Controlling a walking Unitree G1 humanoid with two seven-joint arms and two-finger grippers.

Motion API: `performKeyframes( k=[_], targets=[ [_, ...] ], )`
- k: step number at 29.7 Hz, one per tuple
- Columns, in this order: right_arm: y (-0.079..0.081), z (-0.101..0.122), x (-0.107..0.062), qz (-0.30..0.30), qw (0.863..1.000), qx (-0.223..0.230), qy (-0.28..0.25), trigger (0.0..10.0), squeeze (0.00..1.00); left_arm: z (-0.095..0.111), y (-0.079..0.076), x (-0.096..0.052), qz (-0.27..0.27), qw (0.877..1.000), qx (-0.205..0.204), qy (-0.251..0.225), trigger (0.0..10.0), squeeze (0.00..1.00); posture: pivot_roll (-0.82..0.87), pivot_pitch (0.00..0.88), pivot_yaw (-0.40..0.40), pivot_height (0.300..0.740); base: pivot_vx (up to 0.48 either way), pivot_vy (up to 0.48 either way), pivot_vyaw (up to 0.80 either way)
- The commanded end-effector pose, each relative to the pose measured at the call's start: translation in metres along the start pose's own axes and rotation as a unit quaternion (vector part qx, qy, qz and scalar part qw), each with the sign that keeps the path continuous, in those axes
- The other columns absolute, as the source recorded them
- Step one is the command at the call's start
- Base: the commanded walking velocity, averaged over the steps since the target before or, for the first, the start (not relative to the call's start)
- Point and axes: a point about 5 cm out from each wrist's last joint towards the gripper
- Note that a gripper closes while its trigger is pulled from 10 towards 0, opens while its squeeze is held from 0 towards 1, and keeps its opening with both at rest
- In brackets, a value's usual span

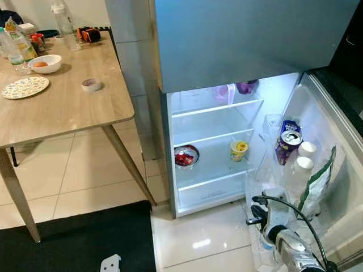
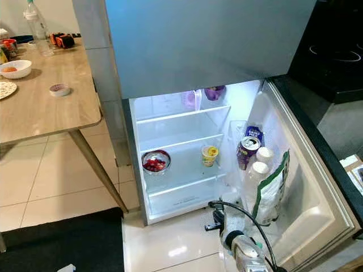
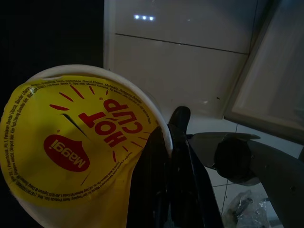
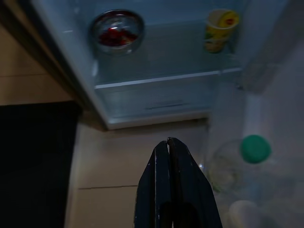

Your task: Restocking fridge

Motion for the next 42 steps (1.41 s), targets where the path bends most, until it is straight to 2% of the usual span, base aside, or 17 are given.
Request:
performKeyframes(
  k=[1, 2, 5, 7, 8, 10, 11, 17, 24, 25, 30, 32, 34, 37, 38, 41, 42],
  targets=[
    [-0.016, 0.023, 0.002, -0.036, 0.998, -0.013, -0.042, 10.0, 0.00, -0.013, 0.003, -0.003, 0.006, 1.000, 0.002, 0.024, 10.0, 0.00, -0.12, 0.077, 0.005, 0.740, 0.000, 0.000, 0.00],
    [-0.016, 0.023, 0.002, -0.036, 0.998, -0.013, -0.042, 10.0, 0.00, -0.013, 0.003, -0.003, 0.006, 1.000, 0.002, 0.024, 10.0, 0.00, -0.12, 0.077, 0.005, 0.740, 0.000, 0.000, 0.00],
    [-0.039, 0.029, -0.003, -0.093, 0.994, -0.022, -0.046, 10.0, 0.00, -0.016, 0.003, -0.004, 0.004, 1.000, 0.003, 0.029, 10.0, 0.00, -0.12, 0.077, 0.005, 0.740, 0.000, 0.000, 0.00],
    [-0.039, 0.029, -0.003, -0.093, 0.994, -0.022, -0.046, 10.0, 0.00, -0.016, 0.003, -0.004, 0.004, 1.000, 0.003, 0.029, 10.0, 0.00, -0.12, 0.077, 0.005, 0.740, 0.000, 0.000, 0.00],
    [-0.052, 0.032, -0.007, -0.120, 0.991, -0.024, -0.047, 10.0, 0.00, -0.016, 0.003, -0.004, 0.004, 1.000, 0.003, 0.030, 10.0, 0.00, -0.12, 0.077, 0.008, 0.740, 0.000, 0.000, 0.00],
    [-0.057, 0.033, -0.009, -0.132, 0.990, -0.025, -0.048, 10.0, 0.00, -0.016, 0.003, -0.004, 0.003, 1.000, 0.004, 0.030, 10.0, 0.00, -0.12, 0.077, 0.008, 0.740, 0.000, 0.000, 0.00],
    [-0.068, 0.036, -0.013, -0.154, 0.987, -0.025, -0.048, 10.0, 0.00, -0.017, 0.003, -0.004, 0.002, 1.000, 0.005, 0.031, 10.0, 0.00, -0.12, 0.077, 0.008, 0.740, 0.000, 0.000, 0.00],
    [-0.077, 0.038, -0.017, -0.171, 0.984, -0.027, -0.049, 10.0, 0.00, -0.018, 0.004, -0.005, 0.002, 0.999, 0.007, 0.034, 10.0, 0.00, -0.12, 0.077, 0.008, 0.740, 0.000, 0.000, 0.00],
    [-0.067, 0.028, -0.015, -0.139, 0.990, -0.018, -0.031, 10.0, 0.00, -0.019, 0.004, -0.006, 0.001, 0.999, 0.008, 0.036, 10.0, 0.00, -0.12, 0.073, 0.007, 0.740, 0.000, 0.000, 0.00],
    [-0.057, 0.017, -0.014, -0.106, 0.994, -0.005, -0.014, 10.0, 0.00, -0.019, 0.003, -0.005, 0.000, 0.999, 0.009, 0.037, 10.0, 0.00, -0.12, 0.071, 0.008, 0.740, 0.000, 0.000, 0.00],
    [-0.041, 0.006, -0.013, -0.036, 0.999, 0.021, -0.012, 10.0, 0.00, -0.020, 0.002, -0.005, -0.002, 0.999, 0.011, 0.038, 10.0, 0.00, -0.12, 0.071, 0.008, 0.740, 0.000, 0.000, 0.00],
    [-0.041, 0.006, -0.013, -0.036, 0.999, 0.021, -0.012, 10.0, 0.00, -0.020, 0.002, -0.005, -0.002, 0.999, 0.011, 0.038, 10.0, 0.00, -0.12, 0.071, 0.008, 0.740, 0.000, 0.000, 0.00],
    [-0.035, 0.007, -0.013, -0.004, 0.999, 0.040, -0.025, 10.0, 0.00, -0.020, 0.002, -0.005, -0.003, 0.999, 0.011, 0.038, 10.0, 0.00, -0.12, 0.071, 0.008, 0.740, 0.000, 0.000, 0.00],
    [-0.017, 0.019, -0.012, 0.120, 0.983, 0.114, -0.077, 10.0, 0.00, -0.021, 0.002, -0.005, -0.004, 0.999, 0.012, 0.040, 10.0, 0.00, -0.11, 0.079, 0.012, 0.740, 0.000, 0.000, 0.00],
    [-0.017, 0.019, -0.012, 0.120, 0.983, 0.114, -0.077, 10.0, 0.00, -0.021, 0.002, -0.005, -0.004, 0.999, 0.012, 0.040, 10.0, 0.00, -0.11, 0.079, 0.012, 0.740, 0.000, 0.000, 0.00],
    [-0.004, 0.031, -0.013, 0.216, 0.961, 0.141, -0.103, 10.0, 0.00, -0.022, 0.002, -0.006, -0.005, 0.999, 0.012, 0.041, 10.0, 0.00, -0.11, 0.079, 0.012, 0.740, 0.000, 0.000, 0.00],
    [-0.004, 0.031, -0.013, 0.216, 0.961, 0.141, -0.103, 10.0, 0.00, -0.022, 0.002, -0.006, -0.005, 0.999, 0.012, 0.041, 10.0, 0.00, -0.11, 0.079, 0.012, 0.740, 0.000, 0.000, 0.00]
  ],
)
Point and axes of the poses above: a point about 5 cm out from each wrist's last joint towards the gripper, its own x axis pointing out of the wrist towards the gripper, its own z axis along the axis of the wrist's last joint, y = z × x, and after that the axes turned 7 degrees about x, right-handed
